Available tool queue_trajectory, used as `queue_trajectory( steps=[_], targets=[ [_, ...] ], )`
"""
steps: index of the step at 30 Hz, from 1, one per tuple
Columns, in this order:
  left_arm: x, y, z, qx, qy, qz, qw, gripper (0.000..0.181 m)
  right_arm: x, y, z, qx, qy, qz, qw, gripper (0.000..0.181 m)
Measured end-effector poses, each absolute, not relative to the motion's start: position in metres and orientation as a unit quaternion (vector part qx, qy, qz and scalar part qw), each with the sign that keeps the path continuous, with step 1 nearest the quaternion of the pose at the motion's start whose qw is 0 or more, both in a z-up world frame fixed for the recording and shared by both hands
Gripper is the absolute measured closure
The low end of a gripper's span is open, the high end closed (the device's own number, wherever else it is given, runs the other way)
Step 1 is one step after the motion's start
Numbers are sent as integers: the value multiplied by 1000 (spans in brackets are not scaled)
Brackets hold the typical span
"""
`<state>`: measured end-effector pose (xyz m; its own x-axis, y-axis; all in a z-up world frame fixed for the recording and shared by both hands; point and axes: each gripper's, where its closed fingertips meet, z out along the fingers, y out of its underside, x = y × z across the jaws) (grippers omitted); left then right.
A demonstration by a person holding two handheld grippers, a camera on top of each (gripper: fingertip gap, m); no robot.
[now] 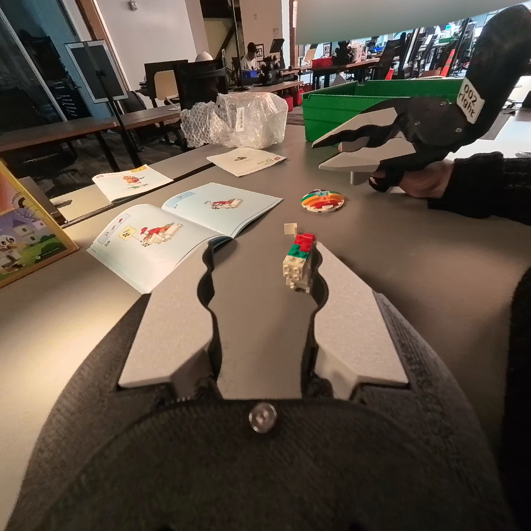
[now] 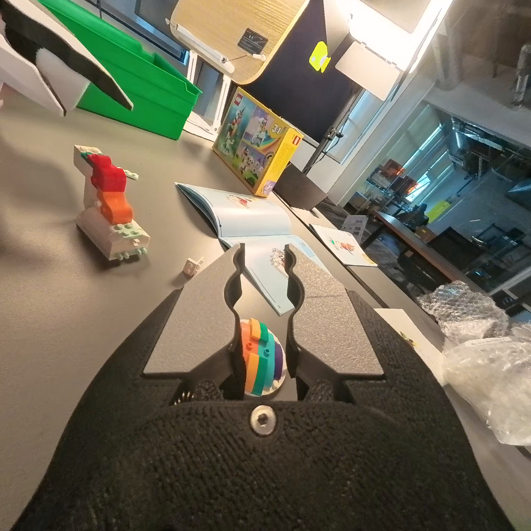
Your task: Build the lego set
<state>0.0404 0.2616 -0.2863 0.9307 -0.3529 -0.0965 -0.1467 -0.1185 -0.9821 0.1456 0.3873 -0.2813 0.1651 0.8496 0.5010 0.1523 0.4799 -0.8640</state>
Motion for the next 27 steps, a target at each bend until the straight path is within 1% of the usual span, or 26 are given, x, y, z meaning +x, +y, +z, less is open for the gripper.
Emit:
queue_trajectory(
  steps=[27],
  targets=[
    [41,262,-288,-746,169,-85,638,115,147,386,-280,-431,-579,283,632,156]
  ],
)
